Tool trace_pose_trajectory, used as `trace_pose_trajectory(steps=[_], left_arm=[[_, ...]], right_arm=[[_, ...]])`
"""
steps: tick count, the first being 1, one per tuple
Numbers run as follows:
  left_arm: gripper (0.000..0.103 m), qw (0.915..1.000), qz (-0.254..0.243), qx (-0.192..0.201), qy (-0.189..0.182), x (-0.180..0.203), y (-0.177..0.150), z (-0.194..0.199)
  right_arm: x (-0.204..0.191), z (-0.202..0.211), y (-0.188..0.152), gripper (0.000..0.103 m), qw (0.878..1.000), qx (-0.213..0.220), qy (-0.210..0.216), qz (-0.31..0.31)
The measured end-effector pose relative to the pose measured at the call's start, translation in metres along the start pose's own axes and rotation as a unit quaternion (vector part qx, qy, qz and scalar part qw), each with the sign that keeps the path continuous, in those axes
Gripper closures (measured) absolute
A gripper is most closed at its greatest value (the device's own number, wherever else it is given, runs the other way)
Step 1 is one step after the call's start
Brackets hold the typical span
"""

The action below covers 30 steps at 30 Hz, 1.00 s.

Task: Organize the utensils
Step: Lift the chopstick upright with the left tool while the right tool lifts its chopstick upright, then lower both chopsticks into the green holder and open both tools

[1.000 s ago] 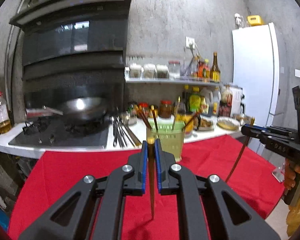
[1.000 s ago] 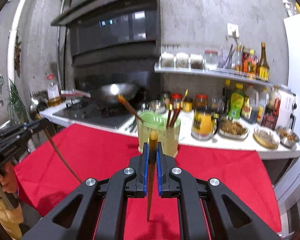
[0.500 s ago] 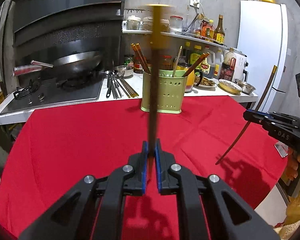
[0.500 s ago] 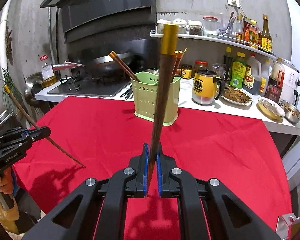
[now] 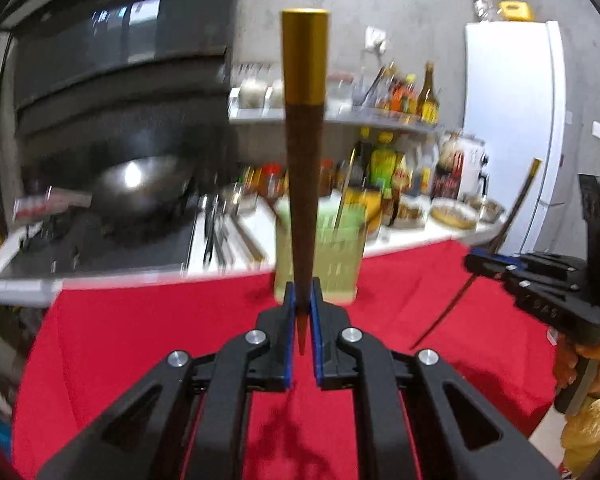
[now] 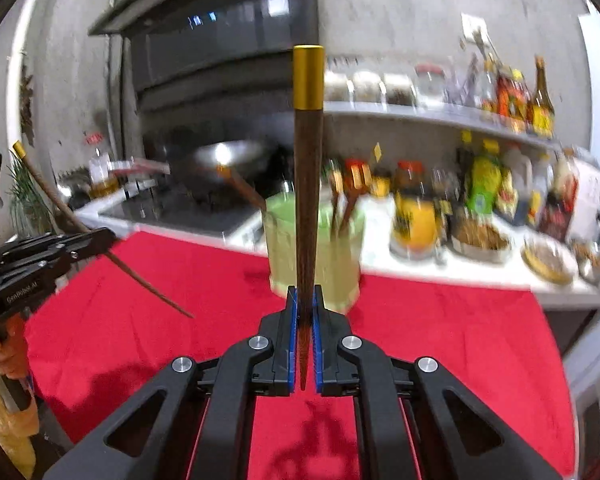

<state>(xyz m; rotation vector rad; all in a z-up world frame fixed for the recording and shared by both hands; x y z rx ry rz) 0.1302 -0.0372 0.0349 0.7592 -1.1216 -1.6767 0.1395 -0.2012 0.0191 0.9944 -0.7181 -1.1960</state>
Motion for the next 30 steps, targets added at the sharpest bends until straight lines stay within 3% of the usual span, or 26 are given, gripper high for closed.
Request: trace_pose_trajectory(steps=[6, 9, 12, 19, 26, 28, 29, 30], left_arm=[[0.097, 0.9978, -0.018, 0.063, -0.012, 0.011, 0.076, -0.016], [0.097, 0.9969, -0.021, 0.074, -0.019, 0.015, 0.103, -0.035], [0.097, 0.9979, -0.016, 0.054, -0.031, 0.019, 0.112, -0.071], [0.097, 0.9994, -0.014, -0.023, -0.02, 0.013, 0.082, -0.165], [0.097, 0.999, -0.01, -0.041, -0.013, 0.003, 0.072, -0.198], [0.097, 0.9991, -0.011, -0.039, -0.013, 0.002, 0.077, -0.199], [0.096, 0.9991, -0.009, -0.038, -0.012, 0.001, 0.079, -0.198], [0.094, 0.9992, -0.006, -0.037, -0.011, 0.0, 0.083, -0.194]], right_arm=[[0.006, -0.007, 0.097, 0.096, 0.995, 0.103, -0.005, 0.01], [0.018, -0.018, 0.125, 0.096, 0.991, 0.129, -0.016, 0.003], [0.035, -0.045, 0.132, 0.096, 0.992, 0.121, -0.022, -0.014], [0.054, -0.103, 0.103, 0.096, 0.998, 0.055, -0.022, -0.028], [0.061, -0.136, 0.083, 0.093, 0.999, 0.014, -0.022, -0.03], [0.063, -0.135, 0.085, 0.075, 0.999, 0.016, -0.022, -0.035], [0.065, -0.13, 0.088, 0.054, 0.999, 0.024, -0.026, -0.041], [0.067, -0.123, 0.092, 0.044, 0.998, 0.034, -0.028, -0.047]])
Point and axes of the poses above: each gripper's, at about its wrist camera, not at the fingertips, and z roughly against the way its jaws point, x to its right, y to its top, the point moved 7 cm from there along -z, roughly the way its jaws point, and after that the axes turned 3 degrees about x, right-handed, at the moved point
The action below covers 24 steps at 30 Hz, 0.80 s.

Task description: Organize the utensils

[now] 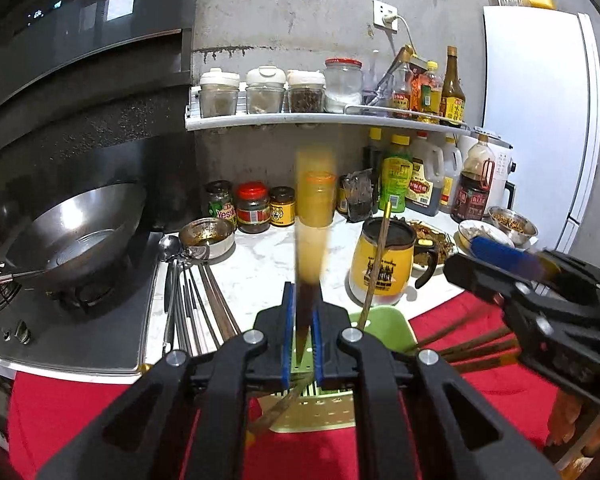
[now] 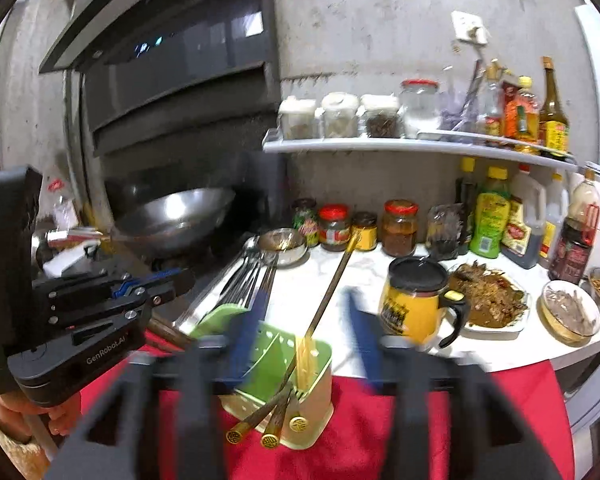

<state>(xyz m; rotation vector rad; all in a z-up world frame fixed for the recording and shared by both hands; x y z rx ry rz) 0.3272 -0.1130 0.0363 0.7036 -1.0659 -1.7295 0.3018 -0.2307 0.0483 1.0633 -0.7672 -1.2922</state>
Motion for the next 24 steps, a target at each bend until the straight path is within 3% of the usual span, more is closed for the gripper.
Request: trace_pose_trajectory(steps=[3, 5, 8, 10, 12, 16, 24], left_arm=[[0.057, 0.9997, 0.009, 0.021, 0.007, -0.004, 0.01, 0.018], [0.054, 0.9988, 0.011, 0.043, 0.019, -0.007, 0.018, 0.043], [0.028, 0.9973, 0.023, 0.058, 0.039, -0.015, 0.021, 0.077], [0.022, 0.9957, 0.028, 0.067, 0.057, -0.019, 0.017, 0.103], [0.006, 0.9947, 0.028, 0.064, 0.074, -0.021, 0.008, 0.121], [0.006, 0.9937, 0.026, 0.04, 0.101, -0.02, -0.032, 0.156], [0.006, 0.9938, 0.043, -0.024, 0.1, -0.001, -0.116, 0.191]], right_arm=[[0.004, 0.025, 0.015, 0.04, 1.0, 0.024, -0.008, -0.005], [0.006, 0.048, 0.024, 0.033, 0.999, 0.04, -0.017, -0.005], [0.006, 0.08, 0.028, 0.028, 0.999, 0.048, -0.024, 0.0], [0.005, 0.097, 0.026, 0.023, 0.999, 0.044, -0.03, 0.005], [0.004, 0.114, 0.018, 0.018, 0.999, 0.036, -0.035, 0.008], [-0.002, 0.143, -0.015, 0.015, 0.999, 0.004, -0.034, 0.01], [-0.022, 0.182, -0.087, 0.006, 0.997, -0.059, -0.038, 0.016]])
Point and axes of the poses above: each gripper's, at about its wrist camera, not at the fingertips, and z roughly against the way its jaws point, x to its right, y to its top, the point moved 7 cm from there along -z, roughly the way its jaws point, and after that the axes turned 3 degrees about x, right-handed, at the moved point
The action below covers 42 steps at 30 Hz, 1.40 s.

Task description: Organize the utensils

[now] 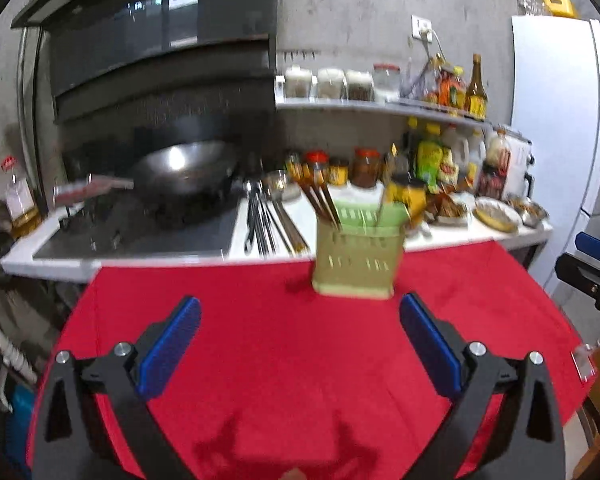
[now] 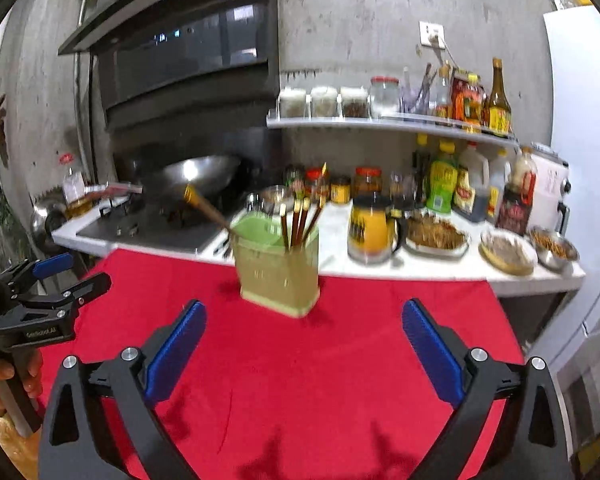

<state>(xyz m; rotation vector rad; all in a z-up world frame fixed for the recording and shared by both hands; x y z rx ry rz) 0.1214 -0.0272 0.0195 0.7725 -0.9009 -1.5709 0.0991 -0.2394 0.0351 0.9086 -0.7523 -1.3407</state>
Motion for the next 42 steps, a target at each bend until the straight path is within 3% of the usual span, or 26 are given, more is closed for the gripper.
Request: trace_pose_trajectory(steps=[7, 14, 20, 42], left_arm=[[0.006, 0.9989, -0.024, -0.039, 0.005, 0.019, -0.05, 0.029], [0.006, 0.9986, -0.016, -0.049, 0.008, 0.022, -0.071, 0.06], [0.006, 0.9983, -0.019, -0.05, 0.021, 0.017, -0.074, 0.066], [0.006, 0.9977, -0.012, -0.062, 0.027, 0.01, -0.075, 0.056]], right_arm=[[-0.014, 0.032, -0.035, 0.006, 1.0, -0.019, -0.01, 0.013], [-0.01, 0.061, -0.058, 0.006, 0.998, -0.03, -0.046, 0.014], [0.008, 0.06, -0.075, 0.006, 0.996, -0.05, -0.071, 0.0], [0.011, 0.05, -0.079, 0.006, 0.996, -0.057, -0.07, -0.006]])
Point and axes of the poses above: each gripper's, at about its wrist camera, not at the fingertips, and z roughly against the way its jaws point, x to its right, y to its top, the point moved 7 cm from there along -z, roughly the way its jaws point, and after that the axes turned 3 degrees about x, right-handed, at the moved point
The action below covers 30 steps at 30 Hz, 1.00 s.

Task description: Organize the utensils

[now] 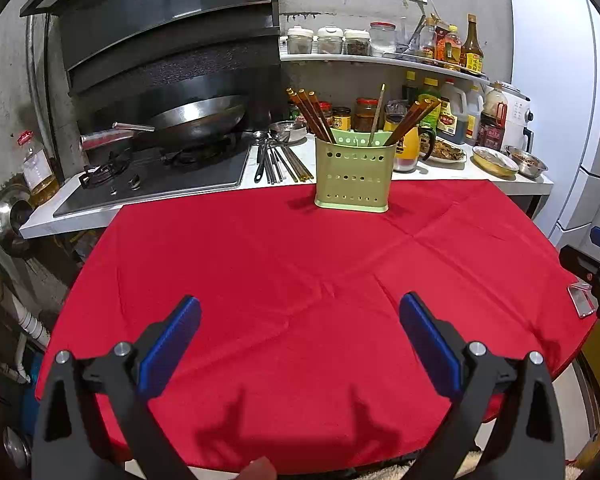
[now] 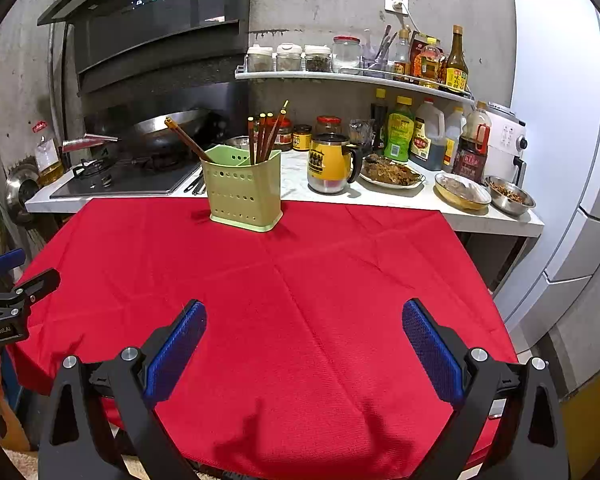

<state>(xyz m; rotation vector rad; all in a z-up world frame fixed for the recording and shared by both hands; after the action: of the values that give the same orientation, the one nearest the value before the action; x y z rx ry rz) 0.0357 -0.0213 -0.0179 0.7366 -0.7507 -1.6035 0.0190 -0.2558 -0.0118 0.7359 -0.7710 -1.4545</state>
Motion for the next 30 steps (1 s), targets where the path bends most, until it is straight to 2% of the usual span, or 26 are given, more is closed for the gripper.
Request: trace_pose_trajectory(steps=[30], left_arm=[[0.006, 1.0, 0.002, -0.001, 0.001, -0.0061, 0.0009, -0.0021]], right_arm=[[0.0028, -0.0005, -0.0011, 0.006, 1.0, 0.0, 0.0, -0.001]])
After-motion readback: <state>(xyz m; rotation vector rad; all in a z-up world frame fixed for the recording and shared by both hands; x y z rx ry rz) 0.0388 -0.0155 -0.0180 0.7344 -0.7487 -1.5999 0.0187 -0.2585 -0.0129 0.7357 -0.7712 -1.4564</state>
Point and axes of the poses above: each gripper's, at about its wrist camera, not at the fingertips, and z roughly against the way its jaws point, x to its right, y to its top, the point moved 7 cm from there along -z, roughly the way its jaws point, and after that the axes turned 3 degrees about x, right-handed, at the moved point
